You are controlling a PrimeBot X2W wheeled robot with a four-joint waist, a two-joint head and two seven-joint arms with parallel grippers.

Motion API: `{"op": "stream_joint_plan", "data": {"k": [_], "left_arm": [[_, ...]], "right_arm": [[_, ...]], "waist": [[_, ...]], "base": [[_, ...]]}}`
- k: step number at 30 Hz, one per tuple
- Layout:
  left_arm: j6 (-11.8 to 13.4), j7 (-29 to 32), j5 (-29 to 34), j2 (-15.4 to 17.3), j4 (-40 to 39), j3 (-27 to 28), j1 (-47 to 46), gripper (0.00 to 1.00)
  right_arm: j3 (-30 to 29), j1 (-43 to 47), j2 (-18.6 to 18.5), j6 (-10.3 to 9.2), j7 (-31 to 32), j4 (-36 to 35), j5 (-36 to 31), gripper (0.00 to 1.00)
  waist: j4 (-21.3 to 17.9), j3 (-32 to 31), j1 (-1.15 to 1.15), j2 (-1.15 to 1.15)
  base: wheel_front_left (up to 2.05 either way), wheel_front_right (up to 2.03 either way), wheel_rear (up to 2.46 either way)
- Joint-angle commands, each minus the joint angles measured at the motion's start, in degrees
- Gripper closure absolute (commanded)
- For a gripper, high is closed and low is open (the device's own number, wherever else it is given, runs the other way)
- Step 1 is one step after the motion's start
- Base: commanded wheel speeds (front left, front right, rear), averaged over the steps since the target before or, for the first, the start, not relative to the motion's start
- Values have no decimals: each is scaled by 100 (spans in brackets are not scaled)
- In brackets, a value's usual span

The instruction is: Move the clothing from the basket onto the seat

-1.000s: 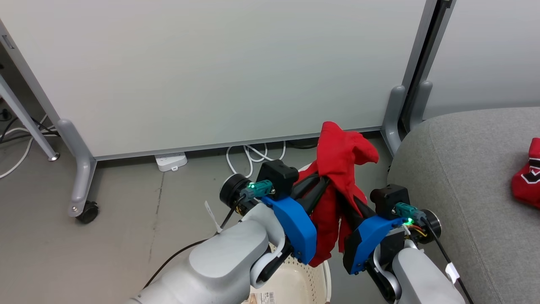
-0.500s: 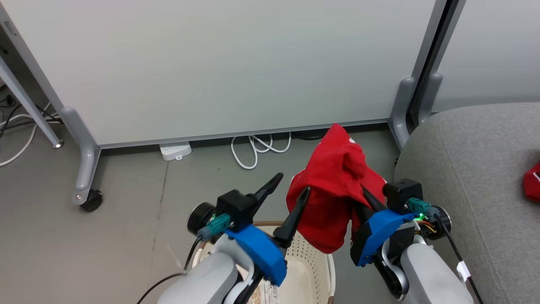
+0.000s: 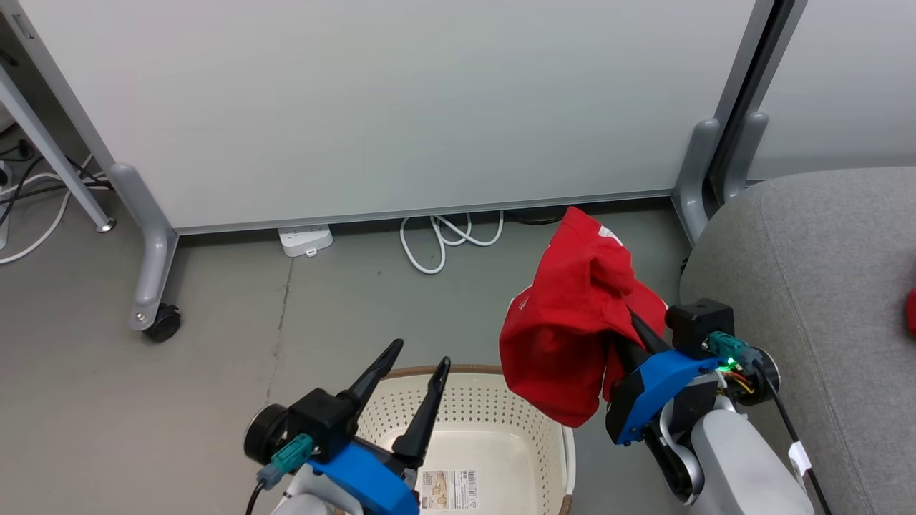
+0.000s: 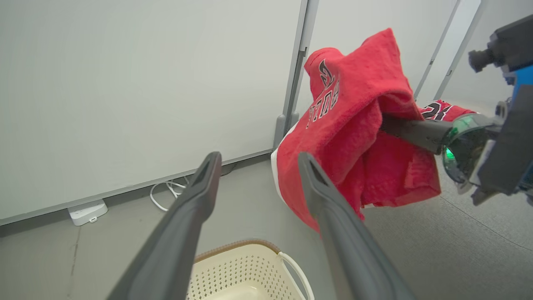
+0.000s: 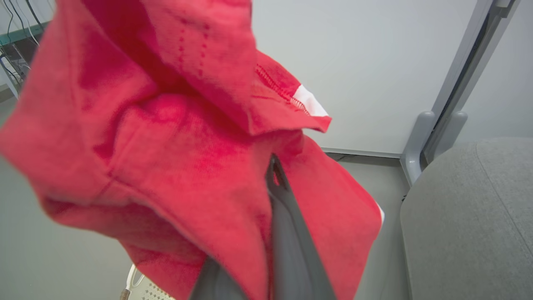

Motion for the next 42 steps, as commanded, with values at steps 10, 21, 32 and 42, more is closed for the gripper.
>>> {"op": "stream_joint_plan", "data": {"k": [10,21,32,42], "left_arm": [[-241,-18,490,-217,-6,639,416,0],[-425,-18,805,-449,143,928,477,0],[-490,-18,996,-492,168,1111,476,0],[-521,-18,1084,-525,163,1059,340,0]], "right_arm": [[-87,104,-4,-4,-32,-56,-47,100],[-38,87,-4,-4,-38,-33,-5,100],[72,-28,-4,-4,-69,-6,114,100],[7,-60,-3,-4,-140,106,80,100]], "waist": [[39,10,0,0],[-31,40,0,0],[-613,149,0,0],[-1755,224,0,0]], "base": [[0,0,0],[0,0,0],[0,0,0],[0,0,0]]}}
